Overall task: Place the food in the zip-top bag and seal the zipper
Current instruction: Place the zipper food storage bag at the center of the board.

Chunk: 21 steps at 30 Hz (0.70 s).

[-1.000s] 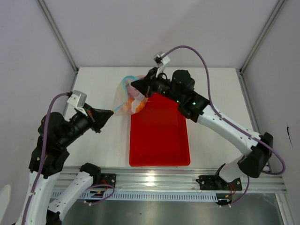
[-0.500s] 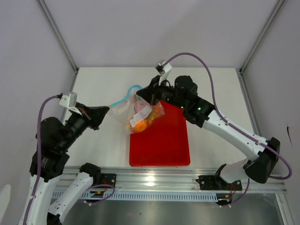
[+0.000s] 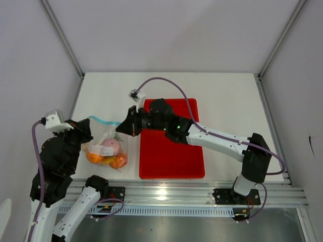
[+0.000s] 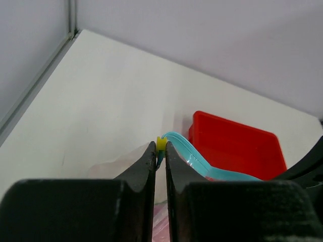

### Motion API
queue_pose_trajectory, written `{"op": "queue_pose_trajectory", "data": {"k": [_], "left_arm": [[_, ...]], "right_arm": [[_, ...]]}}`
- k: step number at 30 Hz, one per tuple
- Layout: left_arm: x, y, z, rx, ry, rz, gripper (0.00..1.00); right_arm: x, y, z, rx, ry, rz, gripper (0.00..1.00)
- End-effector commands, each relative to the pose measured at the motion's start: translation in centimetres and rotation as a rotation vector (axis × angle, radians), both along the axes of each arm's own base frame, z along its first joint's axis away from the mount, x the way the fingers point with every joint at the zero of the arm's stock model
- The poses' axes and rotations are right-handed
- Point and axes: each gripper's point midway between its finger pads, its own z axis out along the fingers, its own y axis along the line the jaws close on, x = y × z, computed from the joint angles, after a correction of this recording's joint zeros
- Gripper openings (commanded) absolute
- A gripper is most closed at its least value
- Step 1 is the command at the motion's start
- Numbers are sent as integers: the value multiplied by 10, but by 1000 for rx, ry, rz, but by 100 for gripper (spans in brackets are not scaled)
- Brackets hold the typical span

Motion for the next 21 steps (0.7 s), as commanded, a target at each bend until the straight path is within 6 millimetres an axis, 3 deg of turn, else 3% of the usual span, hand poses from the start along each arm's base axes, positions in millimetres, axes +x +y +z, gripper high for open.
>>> {"op": "queue_pose_trajectory", "data": {"k": [1,5,9,12,13,14,16,21], "left_arm": [[-6,19,-21,-33,21,111,12],[-12,23,-53,-98,33,146,19],[-17,22,-56,-144,-20,135,34],[-14,26,-66,-125,15,164,46],[-13,28,-67,-119,22,179,52],[-14,30,-68,-111,32,191,76],[-12,34,-69,-102,47,221,98],[-15,38,-47,-81,1,217,100]], "right_arm": [[-13,15,31,128,60,74,0],[-10,21,7,90,110,109,0],[3,32,-37,42,200,130,0],[15,35,-59,28,242,127,0],[16,35,-62,32,264,127,0],[22,34,-64,37,270,116,0],[29,34,-71,37,289,109,0],[67,29,-72,55,304,49,0]]}}
